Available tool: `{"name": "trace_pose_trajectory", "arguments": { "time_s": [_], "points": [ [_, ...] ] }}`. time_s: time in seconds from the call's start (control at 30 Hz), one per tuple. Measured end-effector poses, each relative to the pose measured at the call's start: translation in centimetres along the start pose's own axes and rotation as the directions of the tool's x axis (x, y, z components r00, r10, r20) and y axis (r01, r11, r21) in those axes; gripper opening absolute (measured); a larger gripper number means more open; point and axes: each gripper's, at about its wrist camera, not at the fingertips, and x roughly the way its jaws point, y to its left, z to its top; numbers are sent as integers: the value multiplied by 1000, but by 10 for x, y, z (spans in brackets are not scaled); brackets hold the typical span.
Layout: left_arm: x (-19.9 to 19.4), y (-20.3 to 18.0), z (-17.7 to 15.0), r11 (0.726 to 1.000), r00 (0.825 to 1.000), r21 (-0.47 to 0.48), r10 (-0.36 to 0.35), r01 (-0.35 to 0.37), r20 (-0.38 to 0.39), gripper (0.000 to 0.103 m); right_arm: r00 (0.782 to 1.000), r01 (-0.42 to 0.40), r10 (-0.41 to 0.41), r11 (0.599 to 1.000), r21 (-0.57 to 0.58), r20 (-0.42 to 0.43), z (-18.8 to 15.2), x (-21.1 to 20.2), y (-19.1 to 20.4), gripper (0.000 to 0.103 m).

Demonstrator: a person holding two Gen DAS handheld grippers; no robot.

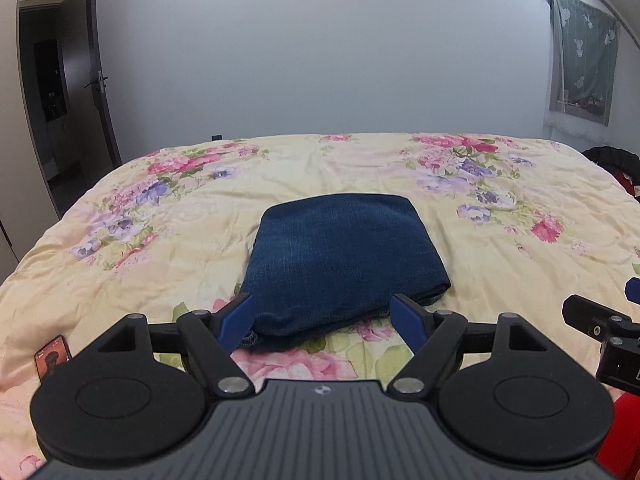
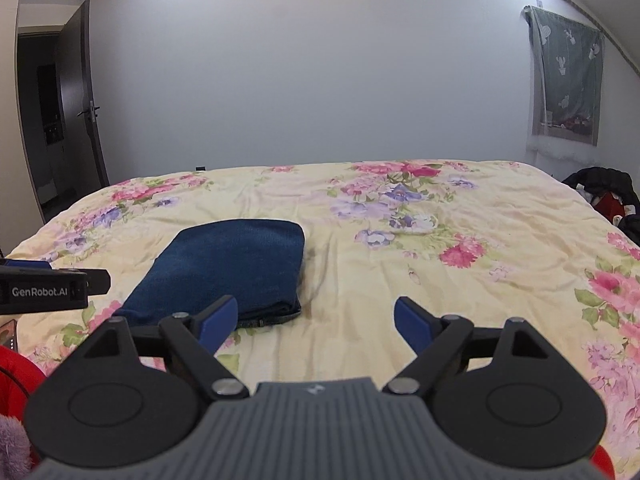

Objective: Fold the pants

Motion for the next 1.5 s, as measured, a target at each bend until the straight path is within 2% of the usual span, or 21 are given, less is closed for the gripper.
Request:
{"name": "trace_pose_trajectory", "arguments": {
  "time_s": [0.13, 0.37, 1.5],
  "points": [
    [12, -1, -7, 1000, 999, 5, 6, -5, -31, 90, 999, -19, 20, 1000, 10, -48, -4, 16, 1, 82],
    [15, -4, -9, 999, 999, 35, 15, -14, -39, 90, 995, -14, 18, 999, 36, -97, -10, 30, 1, 82],
    [9, -1, -8, 999, 999, 35, 22, -20, -44, 90, 997, -38, 40, 999, 26, -69, -6, 14, 5, 82]
  ]
}}
